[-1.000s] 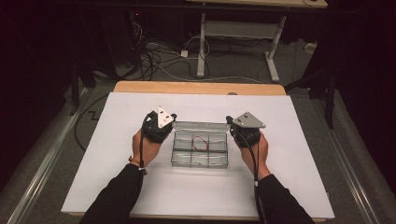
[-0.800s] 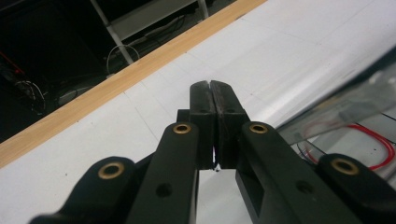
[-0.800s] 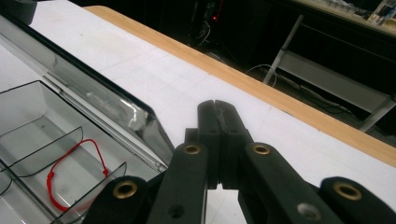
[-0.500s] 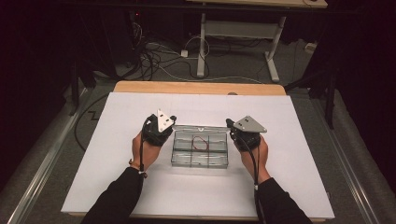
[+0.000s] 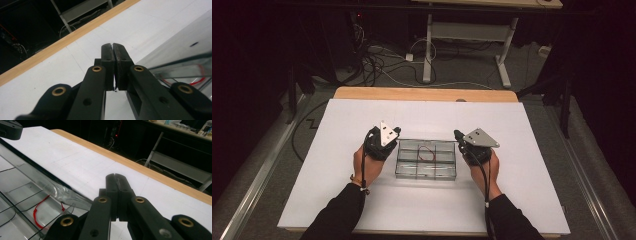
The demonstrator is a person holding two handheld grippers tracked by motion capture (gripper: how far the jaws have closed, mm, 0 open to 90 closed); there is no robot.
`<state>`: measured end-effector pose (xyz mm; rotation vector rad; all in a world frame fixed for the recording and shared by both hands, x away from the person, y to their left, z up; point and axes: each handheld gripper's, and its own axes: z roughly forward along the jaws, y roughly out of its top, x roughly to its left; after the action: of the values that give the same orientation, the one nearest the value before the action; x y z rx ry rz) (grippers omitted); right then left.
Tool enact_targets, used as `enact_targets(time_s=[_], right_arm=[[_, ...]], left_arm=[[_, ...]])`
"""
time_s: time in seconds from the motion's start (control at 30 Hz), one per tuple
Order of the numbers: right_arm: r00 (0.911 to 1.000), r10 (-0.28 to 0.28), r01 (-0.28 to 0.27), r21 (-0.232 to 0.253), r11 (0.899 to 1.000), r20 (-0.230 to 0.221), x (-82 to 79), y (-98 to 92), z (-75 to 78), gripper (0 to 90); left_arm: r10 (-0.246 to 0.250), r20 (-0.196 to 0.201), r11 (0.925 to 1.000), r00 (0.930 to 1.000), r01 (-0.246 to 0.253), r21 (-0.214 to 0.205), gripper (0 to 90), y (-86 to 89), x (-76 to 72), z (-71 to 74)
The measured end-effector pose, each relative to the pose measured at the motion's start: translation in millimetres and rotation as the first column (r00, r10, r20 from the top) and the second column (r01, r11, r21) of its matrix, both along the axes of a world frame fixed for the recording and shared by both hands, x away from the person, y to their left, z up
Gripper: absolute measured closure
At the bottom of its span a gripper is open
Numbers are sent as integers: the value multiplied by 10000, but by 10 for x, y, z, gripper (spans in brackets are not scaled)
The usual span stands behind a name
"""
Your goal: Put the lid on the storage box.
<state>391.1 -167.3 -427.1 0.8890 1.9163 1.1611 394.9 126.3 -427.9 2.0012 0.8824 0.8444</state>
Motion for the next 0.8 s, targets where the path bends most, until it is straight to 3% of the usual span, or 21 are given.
enact_targets(time_s=[0.8], right_arm=[[10000, -45, 47, 350, 9994, -42, -69, -9, -77, 900]], left_arm=[[75, 26, 9994, 10000, -75, -333, 857, 14, -46, -71]])
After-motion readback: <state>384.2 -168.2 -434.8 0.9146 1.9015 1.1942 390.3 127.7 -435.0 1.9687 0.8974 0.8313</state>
